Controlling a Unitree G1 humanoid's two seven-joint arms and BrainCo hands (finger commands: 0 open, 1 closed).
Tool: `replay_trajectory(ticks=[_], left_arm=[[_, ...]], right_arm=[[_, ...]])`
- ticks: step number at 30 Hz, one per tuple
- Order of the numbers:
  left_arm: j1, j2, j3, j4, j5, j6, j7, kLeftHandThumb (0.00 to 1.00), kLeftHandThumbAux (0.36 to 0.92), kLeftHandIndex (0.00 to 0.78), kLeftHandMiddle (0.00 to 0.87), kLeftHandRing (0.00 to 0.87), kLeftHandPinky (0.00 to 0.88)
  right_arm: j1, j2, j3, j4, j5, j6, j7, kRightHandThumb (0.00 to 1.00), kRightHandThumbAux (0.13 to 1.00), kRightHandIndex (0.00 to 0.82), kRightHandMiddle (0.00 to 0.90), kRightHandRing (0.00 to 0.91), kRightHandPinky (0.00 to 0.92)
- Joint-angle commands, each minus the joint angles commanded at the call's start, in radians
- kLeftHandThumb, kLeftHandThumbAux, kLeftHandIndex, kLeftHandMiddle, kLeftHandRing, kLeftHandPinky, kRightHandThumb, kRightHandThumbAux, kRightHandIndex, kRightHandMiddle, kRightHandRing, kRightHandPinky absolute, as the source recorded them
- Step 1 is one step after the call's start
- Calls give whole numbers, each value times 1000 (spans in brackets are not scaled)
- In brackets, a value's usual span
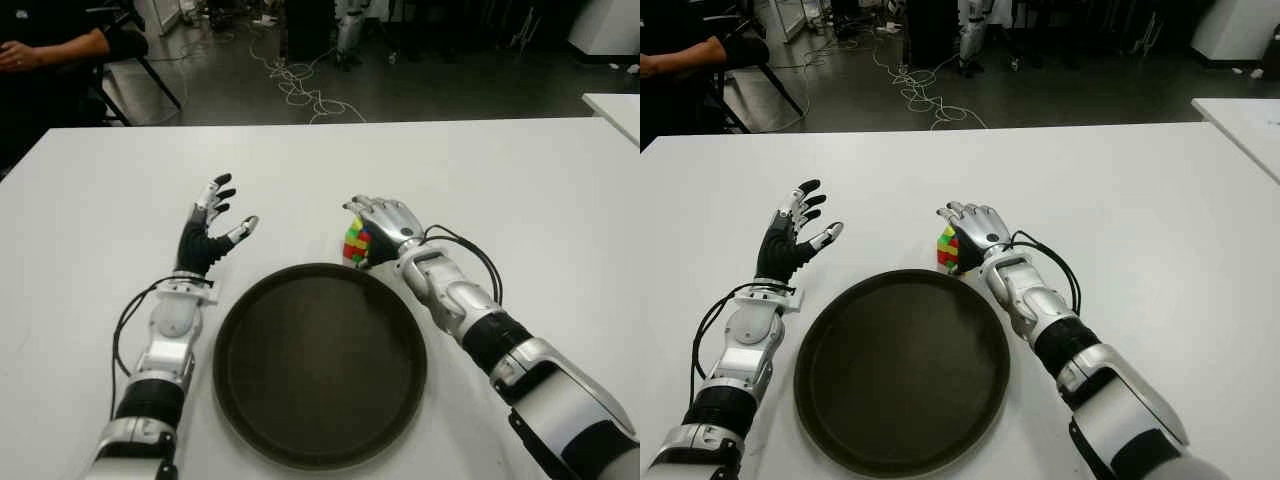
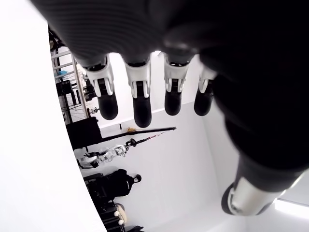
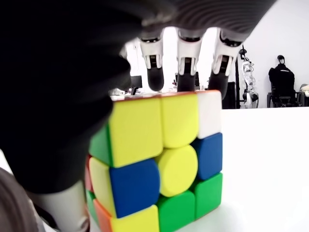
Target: Pick up the Rubik's Cube and put it in the plate
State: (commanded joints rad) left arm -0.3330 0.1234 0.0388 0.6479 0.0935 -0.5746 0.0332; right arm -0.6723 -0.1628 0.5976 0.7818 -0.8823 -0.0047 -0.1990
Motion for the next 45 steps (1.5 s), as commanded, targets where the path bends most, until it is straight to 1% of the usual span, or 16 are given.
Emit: replay_trajectory(ticks=[4, 8, 10, 12, 13, 14, 17, 20, 22, 27, 33, 39, 43, 45], left_arm=[[-1, 1, 0, 1, 2, 4, 1, 141, 681, 94, 118, 126, 141], [-1, 1, 0, 1, 4, 4, 4, 149, 673, 98, 121, 129, 144], [-1, 1, 0, 5, 4, 1, 6, 157, 670, 100, 123, 132, 146], [-2, 0, 0, 8, 3, -3, 5, 162, 664, 101, 120, 132, 147], [-2, 0, 0, 8, 3, -4, 5, 163, 663, 101, 119, 131, 147], [-2, 0, 0, 8, 2, -5, 4, 162, 660, 101, 116, 128, 143], [-2, 0, 0, 7, 2, -6, 4, 157, 660, 100, 111, 122, 137], [-2, 0, -1, 6, 2, -7, 3, 152, 665, 99, 110, 118, 133], [-1, -1, -1, 3, 1, -5, 2, 156, 670, 99, 114, 119, 131], [1, -3, -1, -2, -3, 4, -1, 168, 681, 96, 115, 119, 130], [1, -2, -2, -3, 0, 5, 0, 156, 682, 92, 110, 120, 144], [0, 0, -4, -1, 4, 2, 2, 143, 690, 97, 101, 114, 135], [0, 0, -5, 1, 7, 0, 5, 139, 687, 97, 101, 112, 141], [0, 1, -6, 0, 9, 0, 6, 135, 678, 95, 102, 112, 140]], right_arm=[[-2, 0, 2, 14, -2, -16, -28, 0, 829, 131, 179, 231, 309], [-3, -2, 3, 24, -4, -31, -60, 7, 841, 140, 205, 256, 332], [-3, -3, 3, 30, -7, -42, -86, 76, 839, 144, 221, 270, 347], [-1, -6, 1, 26, -7, -51, -106, 224, 826, 156, 254, 303, 382], [-1, -7, -1, 22, -6, -54, -111, 252, 823, 158, 261, 310, 390], [-1, -7, -1, 21, -4, -55, -112, 302, 822, 160, 273, 325, 406], [-1, -6, -3, 25, 2, -61, -119, 381, 819, 163, 294, 349, 429], [1, -6, -8, 22, 8, -67, -121, 425, 815, 164, 306, 362, 440], [3, -5, -12, 17, 13, -69, -120, 472, 807, 161, 317, 375, 457], [7, -7, -18, 9, 21, -71, -112, 513, 793, 159, 318, 384, 470], [9, -8, -21, 3, 31, -74, -107, 537, 776, 153, 312, 384, 479], [10, -8, -24, -2, 38, -73, -106, 551, 772, 150, 305, 378, 483], [11, -7, -26, -4, 42, -70, -107, 566, 768, 145, 293, 364, 471], [11, -7, -27, -5, 44, -67, -106, 567, 764, 138, 283, 357, 472]])
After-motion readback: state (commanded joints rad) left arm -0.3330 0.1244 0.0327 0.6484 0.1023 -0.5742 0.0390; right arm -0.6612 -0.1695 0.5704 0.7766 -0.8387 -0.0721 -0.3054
